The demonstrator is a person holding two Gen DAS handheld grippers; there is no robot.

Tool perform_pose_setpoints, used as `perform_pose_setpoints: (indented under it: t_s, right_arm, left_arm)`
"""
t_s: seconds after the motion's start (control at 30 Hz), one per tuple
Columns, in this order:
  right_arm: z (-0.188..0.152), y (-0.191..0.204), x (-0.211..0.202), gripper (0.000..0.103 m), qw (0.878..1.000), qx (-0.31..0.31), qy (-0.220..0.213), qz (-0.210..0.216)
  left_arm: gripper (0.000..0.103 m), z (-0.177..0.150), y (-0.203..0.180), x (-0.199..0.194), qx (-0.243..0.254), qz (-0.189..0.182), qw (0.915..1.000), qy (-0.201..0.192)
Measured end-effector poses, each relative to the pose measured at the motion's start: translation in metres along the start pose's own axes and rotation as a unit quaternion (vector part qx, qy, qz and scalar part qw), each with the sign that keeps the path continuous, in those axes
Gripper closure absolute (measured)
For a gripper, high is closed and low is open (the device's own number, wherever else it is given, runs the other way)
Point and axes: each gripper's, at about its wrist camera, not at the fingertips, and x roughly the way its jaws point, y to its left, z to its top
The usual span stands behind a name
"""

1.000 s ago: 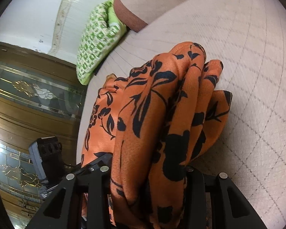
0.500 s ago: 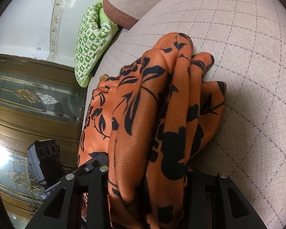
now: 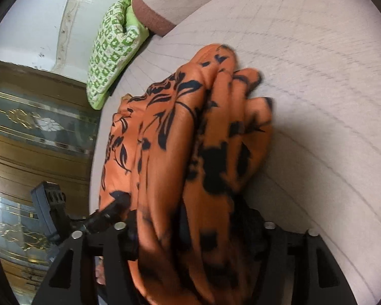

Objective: Fold small clothes

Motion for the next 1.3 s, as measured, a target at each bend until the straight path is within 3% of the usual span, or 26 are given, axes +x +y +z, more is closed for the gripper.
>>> perform_pose_setpoints:
  t_s: [0.17,0.23,0.43,0.57,0.6,0.73,0.83,0.93,1.07,1.23,1.3]
  right_arm:
    - [-0.019,0.014,-0.045,0.035,0.997,-0.055,-0.049,-0.035]
    - [-0.029,0.032,-0.067,0.056,0.991,-0.101,-0.081,-0.032]
    - [-0.049,0.062,-0.073,0.061,0.987,-0.150,-0.058,-0.001]
    - [-0.064,0.045,-0.047,0.063,0.992,-0.124,-0.010,-0.027]
    - [-0.064,0.035,-0.040,0.070,0.993,-0.109,-0.002,-0.039]
    - [-0.057,0.014,-0.044,0.071,0.998,-0.054,0.007,-0.012]
    - [-0.046,0.029,-0.059,0.068,0.997,-0.079,-0.007,-0.024]
    - [-0.027,0.042,-0.069,0.068,0.996,-0.082,-0.033,0.009]
    - [0.005,0.050,-0.057,0.068,0.996,-0.076,-0.051,0.009]
    - [0.047,0.034,-0.022,0.067,0.997,-0.022,-0.072,0.013]
    - [0.057,0.017,-0.007,0.068,0.997,-0.005,-0.072,-0.009]
  left_arm:
    - [0.009,-0.023,-0.012,-0.041,0.032,0.083,0.9945,-0.056]
    - [0.009,-0.035,-0.013,-0.056,0.035,0.114,0.9901,-0.075]
    - [0.009,-0.058,-0.004,-0.066,0.039,0.189,0.9790,-0.066]
    - [0.009,-0.062,0.002,-0.055,0.022,0.190,0.9805,-0.044]
    - [0.009,-0.061,0.005,-0.052,0.010,0.182,0.9827,-0.035]
    - [0.009,-0.046,0.008,-0.054,0.014,0.172,0.9849,-0.010]
    - [0.009,-0.021,0.004,-0.070,0.023,0.187,0.9813,-0.042]
    - [0.009,0.015,-0.002,-0.076,0.017,0.170,0.9831,-0.065]
    - [0.009,0.062,-0.023,-0.037,0.052,0.204,0.9759,-0.057]
    - [0.009,0.075,-0.027,0.018,0.071,0.239,0.9683,-0.007]
    - [0.009,0.074,-0.024,0.031,0.074,0.239,0.9681,0.004]
